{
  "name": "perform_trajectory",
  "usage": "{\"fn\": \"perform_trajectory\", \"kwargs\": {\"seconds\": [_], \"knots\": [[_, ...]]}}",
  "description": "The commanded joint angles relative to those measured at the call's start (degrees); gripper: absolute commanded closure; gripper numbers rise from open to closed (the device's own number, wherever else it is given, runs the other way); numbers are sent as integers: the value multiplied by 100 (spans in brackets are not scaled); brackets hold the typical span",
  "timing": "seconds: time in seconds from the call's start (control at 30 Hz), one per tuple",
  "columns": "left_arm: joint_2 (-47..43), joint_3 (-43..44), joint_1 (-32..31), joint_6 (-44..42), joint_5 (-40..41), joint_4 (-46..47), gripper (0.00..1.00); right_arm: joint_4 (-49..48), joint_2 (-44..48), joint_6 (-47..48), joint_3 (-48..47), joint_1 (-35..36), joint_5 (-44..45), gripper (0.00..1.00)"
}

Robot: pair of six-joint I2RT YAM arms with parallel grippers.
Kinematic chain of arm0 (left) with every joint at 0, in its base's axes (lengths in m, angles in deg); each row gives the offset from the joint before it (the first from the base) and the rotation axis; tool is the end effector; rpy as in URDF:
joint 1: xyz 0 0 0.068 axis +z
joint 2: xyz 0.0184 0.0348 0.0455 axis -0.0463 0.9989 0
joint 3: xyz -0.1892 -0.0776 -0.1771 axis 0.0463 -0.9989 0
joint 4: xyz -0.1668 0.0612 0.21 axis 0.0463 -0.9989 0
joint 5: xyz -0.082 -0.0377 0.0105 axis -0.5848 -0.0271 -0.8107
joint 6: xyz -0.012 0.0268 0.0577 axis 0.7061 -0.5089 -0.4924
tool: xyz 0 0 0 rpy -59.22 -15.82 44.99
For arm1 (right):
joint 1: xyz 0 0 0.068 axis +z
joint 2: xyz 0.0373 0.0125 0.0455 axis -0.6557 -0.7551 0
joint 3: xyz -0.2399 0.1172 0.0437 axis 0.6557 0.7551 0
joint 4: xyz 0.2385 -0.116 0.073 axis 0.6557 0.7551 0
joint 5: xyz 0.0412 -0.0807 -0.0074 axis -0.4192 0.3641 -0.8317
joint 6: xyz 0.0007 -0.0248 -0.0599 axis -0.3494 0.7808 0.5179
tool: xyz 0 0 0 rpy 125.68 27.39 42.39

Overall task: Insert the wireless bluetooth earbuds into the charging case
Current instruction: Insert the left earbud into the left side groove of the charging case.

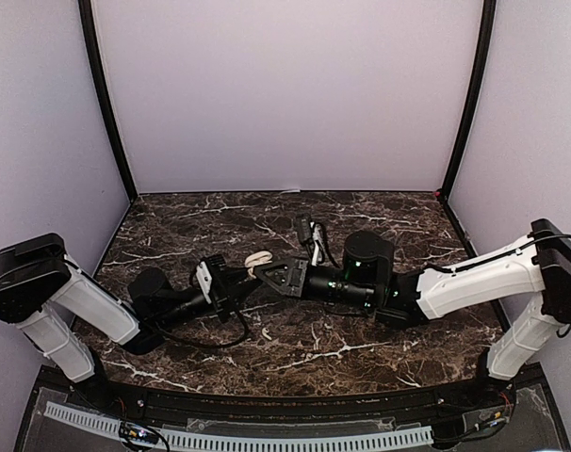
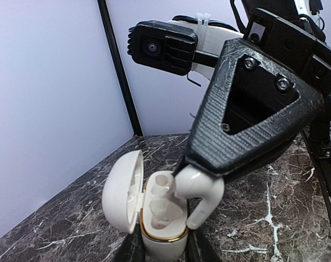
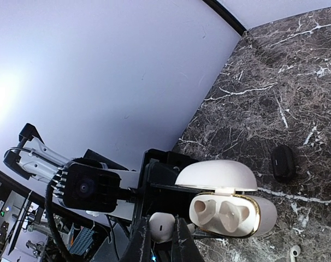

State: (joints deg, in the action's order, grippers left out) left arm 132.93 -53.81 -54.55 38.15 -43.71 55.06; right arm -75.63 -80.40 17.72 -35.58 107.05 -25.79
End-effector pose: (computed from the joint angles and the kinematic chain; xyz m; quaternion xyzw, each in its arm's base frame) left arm 0.1654 -0.2263 0.1741 0.3940 0.4886 -0.3194 0.7100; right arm 0.1493 0.3467 0.2401 -0.1086 0.7166 0.6091 0.3220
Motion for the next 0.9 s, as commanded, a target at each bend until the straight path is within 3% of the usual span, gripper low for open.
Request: {"fn": "perform_trajectory", "kwargs": {"seconds": [0.0, 0.87], "knots": [[13, -13, -70, -211, 118, 304, 89, -276, -121, -26, -179, 71, 98, 91], [111, -147, -136, -336, 191, 563, 89, -339, -121, 86, -213, 71, 252, 92]]}}
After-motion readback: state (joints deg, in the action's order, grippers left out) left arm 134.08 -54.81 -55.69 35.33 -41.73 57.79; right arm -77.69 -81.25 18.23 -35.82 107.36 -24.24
